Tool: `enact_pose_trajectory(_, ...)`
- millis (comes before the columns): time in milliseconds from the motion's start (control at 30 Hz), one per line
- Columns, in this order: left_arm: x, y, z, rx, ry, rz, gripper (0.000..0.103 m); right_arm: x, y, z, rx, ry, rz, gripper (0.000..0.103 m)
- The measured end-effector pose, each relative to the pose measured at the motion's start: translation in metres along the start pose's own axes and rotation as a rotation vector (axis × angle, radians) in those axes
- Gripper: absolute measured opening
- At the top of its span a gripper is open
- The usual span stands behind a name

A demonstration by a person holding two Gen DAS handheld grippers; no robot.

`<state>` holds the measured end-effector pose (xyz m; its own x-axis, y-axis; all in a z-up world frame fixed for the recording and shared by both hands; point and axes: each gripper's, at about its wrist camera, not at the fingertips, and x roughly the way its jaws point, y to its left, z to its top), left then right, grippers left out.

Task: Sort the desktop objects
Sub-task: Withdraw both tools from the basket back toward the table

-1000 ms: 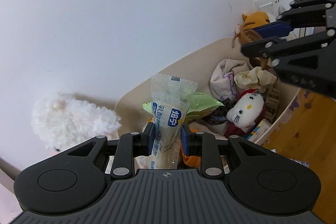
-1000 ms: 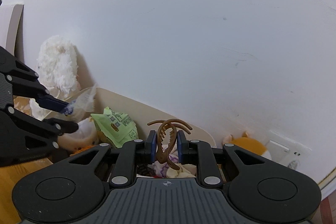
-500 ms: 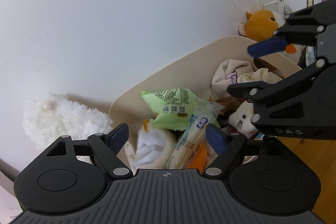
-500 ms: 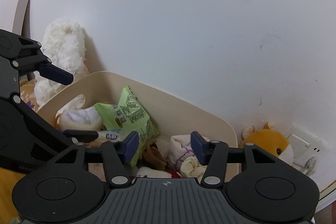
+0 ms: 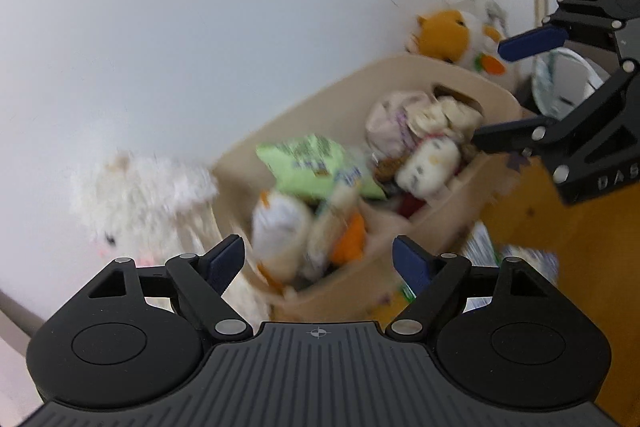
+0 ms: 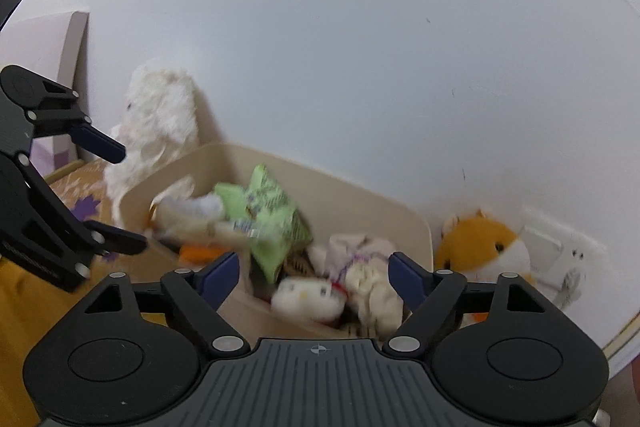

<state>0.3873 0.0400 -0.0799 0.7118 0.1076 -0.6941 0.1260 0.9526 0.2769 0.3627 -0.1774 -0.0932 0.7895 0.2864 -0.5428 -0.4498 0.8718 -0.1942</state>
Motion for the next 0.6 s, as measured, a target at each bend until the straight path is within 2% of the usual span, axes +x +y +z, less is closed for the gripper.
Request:
enact_pose_trajectory(167,-0.011,-0.012,-0.027,0.018,0.054,-0.044,0.083,-0.014,-0.002,-0.028,-0.005,0.051,-0.004,0.089)
enact_pose_trajectory(367,-0.012,-0.025,-0.056,-0.03,0.124,-0.124,0.083,-0.018,-0.001,-0.06,-0.022,0.116,-0.006,0.092)
enact_pose_trajectory(600,-0.008,-0.036,-0.071,-0.014,0.177,-0.186,0.083,-0.016,0.006,-0.085,-0.045,0.186,0.054,0.095)
